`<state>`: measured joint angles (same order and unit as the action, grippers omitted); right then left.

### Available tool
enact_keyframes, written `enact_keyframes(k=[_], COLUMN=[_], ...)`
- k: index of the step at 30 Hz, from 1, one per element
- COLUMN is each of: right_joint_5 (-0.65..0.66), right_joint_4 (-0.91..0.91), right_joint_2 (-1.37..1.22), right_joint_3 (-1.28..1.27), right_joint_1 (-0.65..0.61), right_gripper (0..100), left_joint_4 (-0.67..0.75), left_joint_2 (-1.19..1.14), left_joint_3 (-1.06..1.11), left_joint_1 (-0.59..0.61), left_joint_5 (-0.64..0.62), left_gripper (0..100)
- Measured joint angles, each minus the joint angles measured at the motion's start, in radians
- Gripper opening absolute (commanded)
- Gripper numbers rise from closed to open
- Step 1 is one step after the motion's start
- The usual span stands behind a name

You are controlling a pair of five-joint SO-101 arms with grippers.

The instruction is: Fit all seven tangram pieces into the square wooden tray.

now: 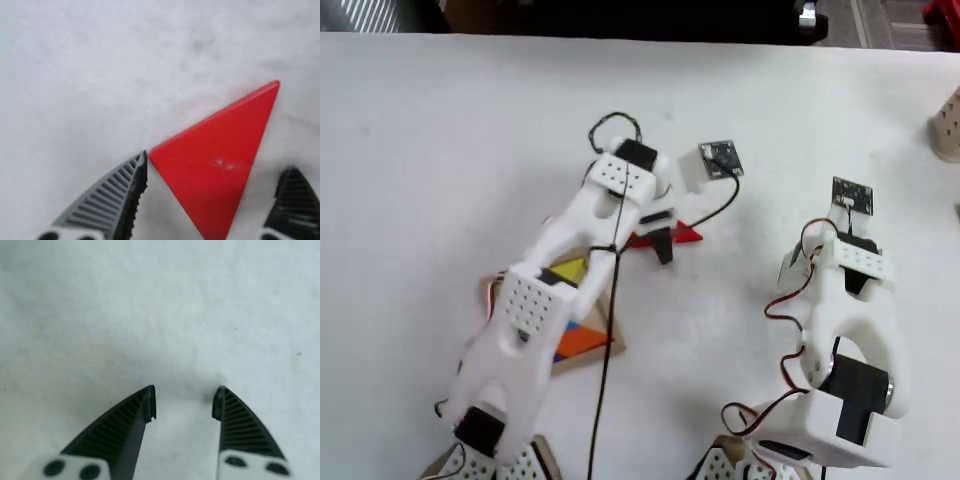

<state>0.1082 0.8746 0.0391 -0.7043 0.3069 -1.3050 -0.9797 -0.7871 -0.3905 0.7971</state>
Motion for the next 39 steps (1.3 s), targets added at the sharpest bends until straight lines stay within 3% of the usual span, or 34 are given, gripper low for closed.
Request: enact_keyframes(k=[4, 9, 13, 32, 39], right_joint_5=[0.000, 0.000, 0.000, 0.000, 0.000], right_joint_4=[0.000, 0.000, 0.000, 0.000, 0.000], right_joint_2=[0.000, 0.000, 0.000, 0.000, 0.000], right_joint_3=[0.000, 0.000, 0.000, 0.000, 0.000], right_joint_1=[0.000, 0.000, 0.000, 0.000, 0.000], right_gripper=[19.0, 19.0, 19.0, 19.0, 19.0], left_joint_4=[-0.005, -0.038, -0.052, -0.273, -0.443], left_joint_2=[-0.051, -0.091, -0.092, -0.132, -0.135], left_joint_3=[-0.060, -0.121, -0.137, -0.315, -0.377], left_joint_1=[0.002, -0.005, -0.020, 0.003, 0.017], left_joint_5=[0.003, 0.003, 0.002, 0.003, 0.003], left_gripper=[37, 22, 16, 15, 9])
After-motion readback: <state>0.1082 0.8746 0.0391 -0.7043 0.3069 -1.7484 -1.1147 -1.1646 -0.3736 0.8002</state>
